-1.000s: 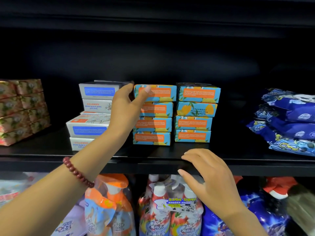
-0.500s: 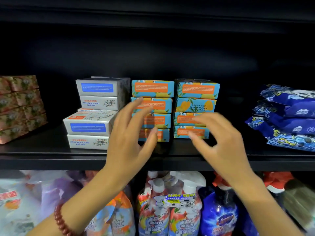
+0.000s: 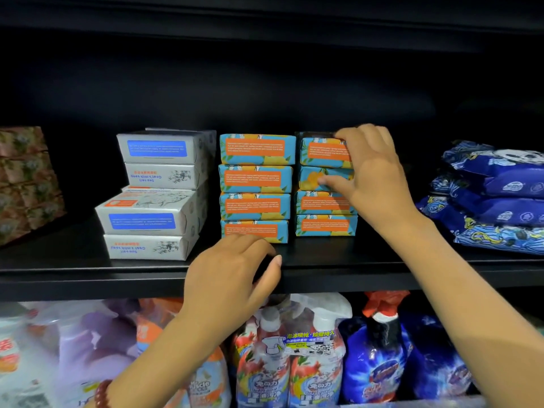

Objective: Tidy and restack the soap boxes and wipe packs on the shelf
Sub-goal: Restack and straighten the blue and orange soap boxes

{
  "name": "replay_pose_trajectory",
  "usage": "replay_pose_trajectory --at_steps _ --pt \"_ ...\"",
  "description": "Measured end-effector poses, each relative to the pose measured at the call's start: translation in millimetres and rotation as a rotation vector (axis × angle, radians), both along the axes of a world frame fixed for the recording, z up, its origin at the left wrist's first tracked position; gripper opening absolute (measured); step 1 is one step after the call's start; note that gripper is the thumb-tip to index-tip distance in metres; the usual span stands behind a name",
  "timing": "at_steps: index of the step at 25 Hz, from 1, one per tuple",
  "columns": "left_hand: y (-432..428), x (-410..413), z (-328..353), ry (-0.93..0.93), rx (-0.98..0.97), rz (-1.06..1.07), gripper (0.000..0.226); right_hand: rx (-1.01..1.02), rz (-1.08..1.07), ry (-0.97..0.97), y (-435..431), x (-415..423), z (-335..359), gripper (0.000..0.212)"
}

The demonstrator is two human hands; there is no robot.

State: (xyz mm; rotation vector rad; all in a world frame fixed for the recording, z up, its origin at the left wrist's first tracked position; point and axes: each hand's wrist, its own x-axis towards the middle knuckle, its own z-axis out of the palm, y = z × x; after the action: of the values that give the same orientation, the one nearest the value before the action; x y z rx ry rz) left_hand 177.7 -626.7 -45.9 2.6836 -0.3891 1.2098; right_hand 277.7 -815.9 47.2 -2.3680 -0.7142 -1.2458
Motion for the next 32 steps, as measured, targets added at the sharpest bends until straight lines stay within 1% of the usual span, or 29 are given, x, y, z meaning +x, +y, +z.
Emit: replay_pose_trajectory --at_steps 2,4,6,8,9,10,12,13,14,15,16,18,20,21,23,25,28,29,30,32 --pt "0 0 0 -0.002 -0.002 -0.005 0.033 0.015 -0.007 -0.092 0 -3 -2 0.051" --pt "0 -1 0 0.007 -0.007 -0.010 0.033 0.015 0.010 -0.225 -4 -8 -6 0.042" --pt "1 -1 1 0.042 -0.024 -0.008 0.033 0.017 0.065 -0.347 -11 -17 -14 0.033" --pt "1 -3 3 0.082 -0.074 -0.007 0.035 0.012 0.137 -0.455 -17 -29 -26 0.029" --pt "1 -4 4 0.080 -0.129 -0.019 0.037 0.005 0.174 -0.495 -18 -35 -33 0.028" --pt "0 -4 6 0.076 -0.225 -0.059 0.038 -0.002 0.210 -0.525 -18 -42 -41 0.028" --pt "-2 -5 11 0.115 -0.527 -0.242 0.042 -0.032 0.279 -0.580 -14 -53 -56 0.023" --pt "-4 -5 15 0.170 -0.678 -0.343 0.047 -0.055 0.315 -0.612 -11 -57 -63 0.021" --pt "-5 -5 20 0.247 -0.785 -0.414 0.053 -0.080 0.349 -0.649 -8 -61 -69 0.019" --pt "-7 -6 23 0.328 -0.850 -0.468 0.059 -0.097 0.368 -0.692 -5 -64 -74 0.018" --pt "-9 -7 26 0.392 -0.900 -0.527 0.057 -0.107 0.372 -0.733 -3 -66 -78 0.019" --pt "-13 -11 29 0.450 -0.985 -0.636 0.037 -0.114 0.366 -0.748 -1 -67 -84 0.020" --pt "-15 -12 28 0.444 -1.075 -0.691 0.029 -0.118 0.373 -0.654 -3 -66 -87 0.021" --pt "-16 -13 27 0.421 -1.108 -0.687 0.026 -0.109 0.371 -0.592 -5 -67 -87 0.025" --pt "-17 -12 24 0.361 -1.123 -0.646 0.023 -0.034 0.369 -0.444 -10 -71 -86 0.045" --pt "-18 -12 24 0.333 -1.123 -0.647 0.022 0.117 0.371 -0.224 -14 -77 -82 0.062" --pt "-17 -11 23 0.297 -1.100 -0.687 0.024 0.358 0.450 0.259 -12 -85 -75 0.074" --pt "-16 -10 23 0.290 -1.083 -0.705 0.024 0.416 0.485 0.374 -12 -86 -74 0.078" --pt "-16 -10 23 0.285 -1.055 -0.721 0.023 0.454 0.511 0.449 -12 -86 -73 0.083" --pt "-16 -11 22 0.269 -0.983 -0.742 0.026 0.486 0.537 0.504 -11 -87 -70 0.083"
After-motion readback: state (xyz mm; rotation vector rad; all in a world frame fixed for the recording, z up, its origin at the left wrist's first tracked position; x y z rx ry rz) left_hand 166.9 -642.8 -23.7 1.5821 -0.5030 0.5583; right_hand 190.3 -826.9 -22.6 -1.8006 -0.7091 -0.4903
